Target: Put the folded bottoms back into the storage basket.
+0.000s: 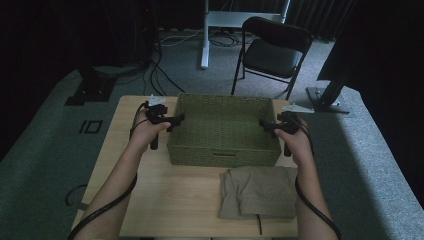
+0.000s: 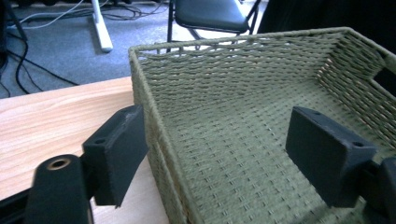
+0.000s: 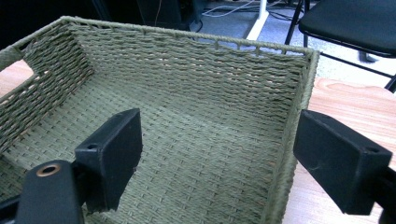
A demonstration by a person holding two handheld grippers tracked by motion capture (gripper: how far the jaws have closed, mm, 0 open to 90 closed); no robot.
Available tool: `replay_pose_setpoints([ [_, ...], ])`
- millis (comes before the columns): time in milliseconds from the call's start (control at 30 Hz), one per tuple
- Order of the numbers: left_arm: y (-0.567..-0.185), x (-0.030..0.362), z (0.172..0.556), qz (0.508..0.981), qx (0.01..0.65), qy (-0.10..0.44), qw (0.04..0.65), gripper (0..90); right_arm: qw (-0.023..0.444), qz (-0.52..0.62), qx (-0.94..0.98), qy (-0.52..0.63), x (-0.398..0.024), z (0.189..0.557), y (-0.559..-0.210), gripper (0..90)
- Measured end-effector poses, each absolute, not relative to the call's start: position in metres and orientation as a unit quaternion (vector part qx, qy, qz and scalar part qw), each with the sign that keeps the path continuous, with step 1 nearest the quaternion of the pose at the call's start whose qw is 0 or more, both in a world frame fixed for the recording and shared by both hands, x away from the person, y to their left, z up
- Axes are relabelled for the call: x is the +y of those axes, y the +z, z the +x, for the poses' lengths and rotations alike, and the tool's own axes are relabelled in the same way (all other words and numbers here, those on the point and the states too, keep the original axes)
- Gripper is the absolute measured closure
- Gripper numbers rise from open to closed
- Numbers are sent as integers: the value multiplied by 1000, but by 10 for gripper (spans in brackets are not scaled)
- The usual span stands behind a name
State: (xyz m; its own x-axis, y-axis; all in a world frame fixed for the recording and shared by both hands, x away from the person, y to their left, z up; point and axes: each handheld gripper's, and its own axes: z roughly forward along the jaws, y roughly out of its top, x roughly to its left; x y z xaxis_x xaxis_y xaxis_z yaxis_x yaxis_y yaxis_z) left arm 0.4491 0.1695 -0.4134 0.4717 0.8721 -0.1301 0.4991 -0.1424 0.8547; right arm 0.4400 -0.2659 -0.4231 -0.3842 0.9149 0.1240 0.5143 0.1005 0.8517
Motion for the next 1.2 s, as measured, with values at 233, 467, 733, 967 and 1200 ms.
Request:
replay_pose_setpoints([
  [233,-402,171,430,729,457,198,469,190,232,497,713,437,-265,432,-422,152],
  [467,-397,163,408,737,435,189,481,190,239,494,714,434,-269,415,-420,150],
  [733,-404,153,390,745,419,183,486,190,240,498,709,439,-279,397,-426,147],
  [967,-413,141,375,755,398,171,493,190,237,500,703,448,-285,380,-432,145],
  [1200,-417,129,361,759,382,167,500,190,235,501,700,451,-290,367,-436,145],
])
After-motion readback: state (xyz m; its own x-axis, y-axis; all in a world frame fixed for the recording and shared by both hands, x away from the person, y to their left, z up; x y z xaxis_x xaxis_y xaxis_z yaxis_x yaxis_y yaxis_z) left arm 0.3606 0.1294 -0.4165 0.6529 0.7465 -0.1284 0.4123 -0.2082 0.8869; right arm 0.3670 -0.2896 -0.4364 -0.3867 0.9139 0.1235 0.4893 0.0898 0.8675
